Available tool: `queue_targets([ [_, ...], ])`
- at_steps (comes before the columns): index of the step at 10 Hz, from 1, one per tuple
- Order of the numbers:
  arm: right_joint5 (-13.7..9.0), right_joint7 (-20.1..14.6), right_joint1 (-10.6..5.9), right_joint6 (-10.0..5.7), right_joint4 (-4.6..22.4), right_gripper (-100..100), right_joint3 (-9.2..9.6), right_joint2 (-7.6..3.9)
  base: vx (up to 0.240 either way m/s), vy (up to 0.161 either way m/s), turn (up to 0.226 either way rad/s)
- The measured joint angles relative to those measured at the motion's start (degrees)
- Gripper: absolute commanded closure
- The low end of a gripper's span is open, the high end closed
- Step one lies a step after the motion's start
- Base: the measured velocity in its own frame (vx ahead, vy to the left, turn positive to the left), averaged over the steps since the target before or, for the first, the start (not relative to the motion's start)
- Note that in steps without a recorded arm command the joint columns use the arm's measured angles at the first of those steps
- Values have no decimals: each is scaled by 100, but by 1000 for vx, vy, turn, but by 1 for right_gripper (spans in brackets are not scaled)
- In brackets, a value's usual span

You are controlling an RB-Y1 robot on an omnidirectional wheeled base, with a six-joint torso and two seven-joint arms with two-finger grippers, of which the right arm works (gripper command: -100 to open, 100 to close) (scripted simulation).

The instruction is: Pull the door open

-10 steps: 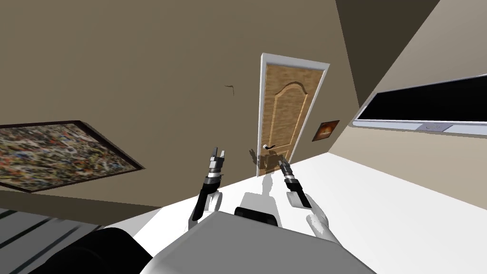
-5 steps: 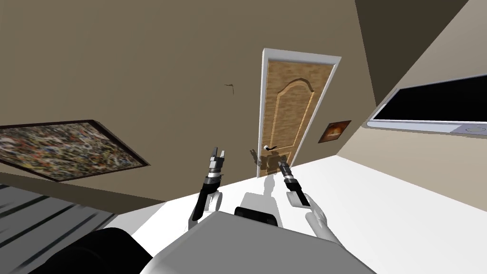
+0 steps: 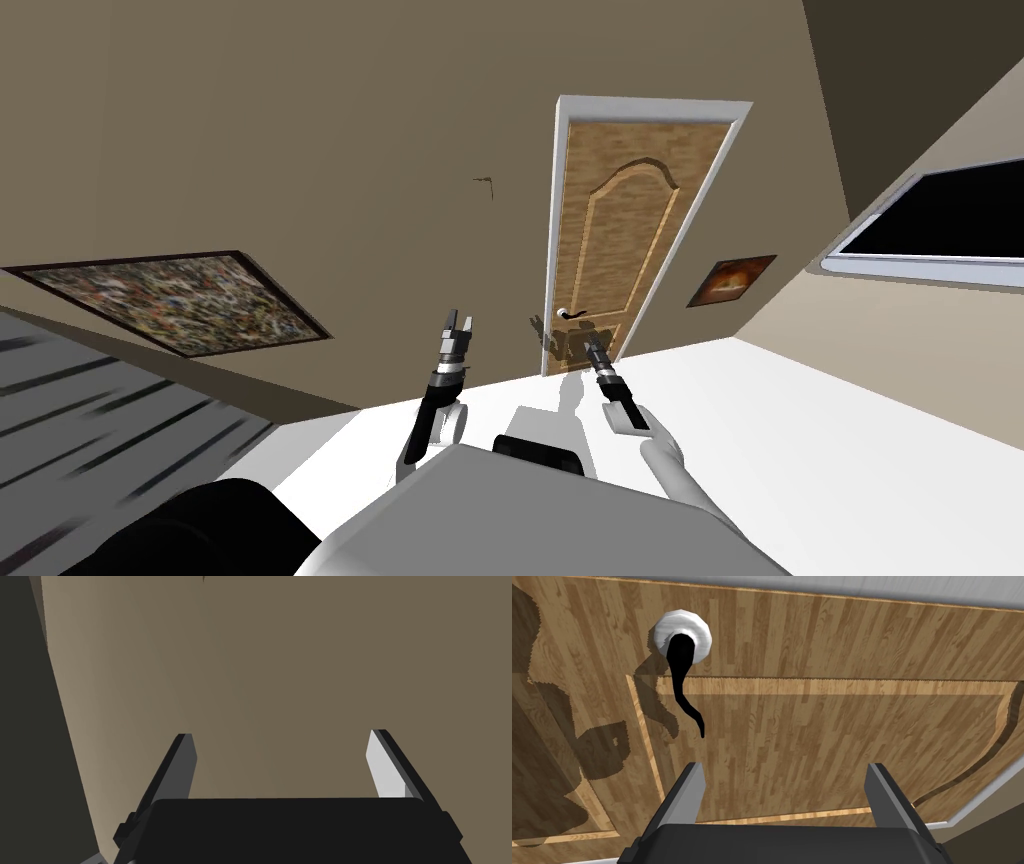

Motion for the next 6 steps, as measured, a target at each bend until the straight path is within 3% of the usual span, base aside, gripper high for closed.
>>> queue_targets([
  [1, 13, -33, -98, -35, 237, -100, 7, -19, 52, -142, 186],
  [6, 59, -157, -349, -34, 860, -100, 37, -94, 43, -92, 117],
])
